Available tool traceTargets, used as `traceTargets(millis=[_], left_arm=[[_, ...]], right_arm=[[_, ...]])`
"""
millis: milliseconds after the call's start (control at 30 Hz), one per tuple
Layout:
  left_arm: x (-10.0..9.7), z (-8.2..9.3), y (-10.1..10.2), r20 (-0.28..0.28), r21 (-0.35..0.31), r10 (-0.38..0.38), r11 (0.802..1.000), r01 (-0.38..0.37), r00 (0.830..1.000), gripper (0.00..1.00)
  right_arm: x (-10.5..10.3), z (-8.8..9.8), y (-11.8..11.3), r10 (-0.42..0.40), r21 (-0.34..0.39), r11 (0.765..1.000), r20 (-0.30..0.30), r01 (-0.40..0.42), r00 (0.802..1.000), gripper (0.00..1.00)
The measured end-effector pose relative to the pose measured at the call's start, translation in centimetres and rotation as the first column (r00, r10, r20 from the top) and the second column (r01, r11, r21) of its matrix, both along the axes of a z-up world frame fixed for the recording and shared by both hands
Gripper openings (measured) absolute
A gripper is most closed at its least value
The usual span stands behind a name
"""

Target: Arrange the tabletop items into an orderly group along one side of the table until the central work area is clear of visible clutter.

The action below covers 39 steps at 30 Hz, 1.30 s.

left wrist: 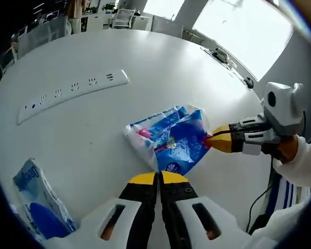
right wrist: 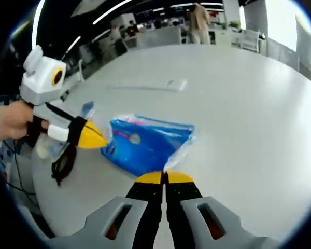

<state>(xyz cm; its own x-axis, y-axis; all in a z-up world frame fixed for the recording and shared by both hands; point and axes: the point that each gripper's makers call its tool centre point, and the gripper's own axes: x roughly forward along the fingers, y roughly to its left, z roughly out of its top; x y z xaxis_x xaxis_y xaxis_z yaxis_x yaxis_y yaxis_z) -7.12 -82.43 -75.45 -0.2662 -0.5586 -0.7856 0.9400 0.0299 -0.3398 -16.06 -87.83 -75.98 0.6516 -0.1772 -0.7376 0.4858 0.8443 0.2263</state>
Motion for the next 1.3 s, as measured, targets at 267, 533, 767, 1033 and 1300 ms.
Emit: traceTargets(millis=[267, 533, 767, 1033, 1300], left_arm=[[-0.3, -1.4, 0.8, 0.013, 0.031, -0.015, 0.999, 0.015, 1.0, 0.0], [-0.6, -1.8, 0.9, 0.014, 0.034, 0.002, 0.999, -0.003, 1.0, 0.0], [-0.5, -2.0, 0.9, 0.011, 0.04, 0.017, 0.999, -0.017, 1.0, 0.0], [-0.5, -1.9, 1.0, 0.009, 0.04, 0.021, 0.999, -0.021, 1.0, 0.03], [0.1, -0.8, 1.2, 0.039, 0.014, 0.042, 0.999, -0.042, 0.998, 0.19]], right_arm=[[-0.6, -1.3, 0.4, -0.082, 0.096, 0.992, 0.024, 0.079, 0.996, 0.0], [-1.2, -1.9, 0.4, -0.174, 0.165, 0.973, 0.06, 0.163, 0.983, 0.0], [-1.1, -1.8, 0.3, -0.179, 0.172, 0.971, 0.066, 0.165, 0.982, 0.0], [-1.0, -1.8, 0.3, -0.145, 0.139, 0.981, 0.038, 0.138, 0.989, 0.0], [-1.2, -0.9, 0.3, -0.135, 0.091, 0.987, 0.066, 0.129, 0.989, 0.19]])
